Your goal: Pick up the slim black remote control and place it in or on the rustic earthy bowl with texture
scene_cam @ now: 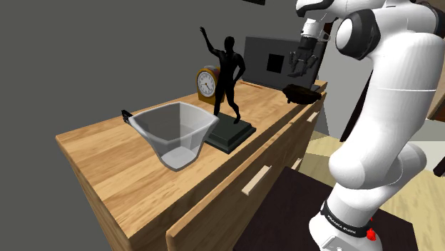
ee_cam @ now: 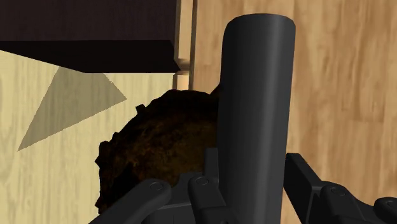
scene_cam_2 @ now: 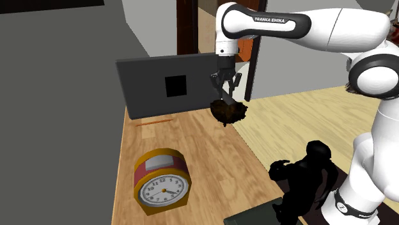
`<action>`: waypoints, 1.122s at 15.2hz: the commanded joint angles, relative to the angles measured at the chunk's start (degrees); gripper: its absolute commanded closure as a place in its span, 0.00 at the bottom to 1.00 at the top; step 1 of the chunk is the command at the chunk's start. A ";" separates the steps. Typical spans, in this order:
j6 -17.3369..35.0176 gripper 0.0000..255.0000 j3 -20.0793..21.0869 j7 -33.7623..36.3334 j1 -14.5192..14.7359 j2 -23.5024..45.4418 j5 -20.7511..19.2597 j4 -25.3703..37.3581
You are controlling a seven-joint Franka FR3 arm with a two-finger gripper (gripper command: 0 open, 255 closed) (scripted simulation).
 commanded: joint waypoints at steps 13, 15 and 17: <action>8.44 1.00 -0.83 -3.73 -0.75 -1.56 -0.90 -10.44; 8.43 1.00 -0.83 -3.73 -0.76 -1.55 -0.90 -10.43; 8.43 1.00 -0.83 -3.73 -0.76 -1.55 -0.90 -10.43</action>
